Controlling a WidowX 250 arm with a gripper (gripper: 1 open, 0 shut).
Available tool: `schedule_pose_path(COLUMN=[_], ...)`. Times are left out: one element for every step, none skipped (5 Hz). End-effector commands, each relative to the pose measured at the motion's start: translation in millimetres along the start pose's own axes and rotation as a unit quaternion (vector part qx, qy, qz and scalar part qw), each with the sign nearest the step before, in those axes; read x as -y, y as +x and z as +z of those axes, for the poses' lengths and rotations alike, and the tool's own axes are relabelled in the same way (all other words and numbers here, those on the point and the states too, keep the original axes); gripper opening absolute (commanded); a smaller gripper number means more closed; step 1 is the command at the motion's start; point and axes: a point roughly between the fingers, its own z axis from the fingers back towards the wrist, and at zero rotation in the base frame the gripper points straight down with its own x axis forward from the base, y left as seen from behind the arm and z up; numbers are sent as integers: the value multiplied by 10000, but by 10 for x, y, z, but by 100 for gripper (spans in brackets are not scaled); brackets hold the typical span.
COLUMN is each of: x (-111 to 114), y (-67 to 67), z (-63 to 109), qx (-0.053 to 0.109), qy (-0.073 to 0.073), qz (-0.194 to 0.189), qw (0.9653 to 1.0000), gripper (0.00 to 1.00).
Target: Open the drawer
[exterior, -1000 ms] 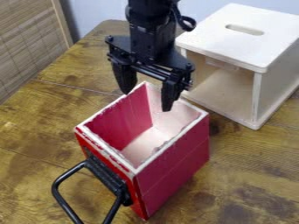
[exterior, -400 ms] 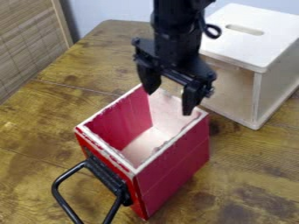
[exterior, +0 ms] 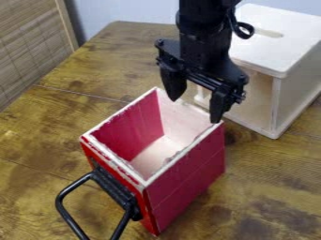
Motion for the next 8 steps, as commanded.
schedule_pose_path(x=[54, -115, -264, -254, -207, -159, -181, -208], y=[73, 8, -64, -29, 12, 44, 12, -24], z=[142, 226, 312, 288, 252, 212, 193, 177], qx=[244, 228, 153, 255, 266, 270, 313, 328], qy=[24, 32, 28, -89, -149, -192, -279, -358], qz=[183, 385, 534, 537, 446, 358, -6, -330], qw=[9995, 9990, 9985, 9982, 9985, 9988, 9991, 9983], gripper=[100, 100, 100, 100, 100, 100, 100, 100])
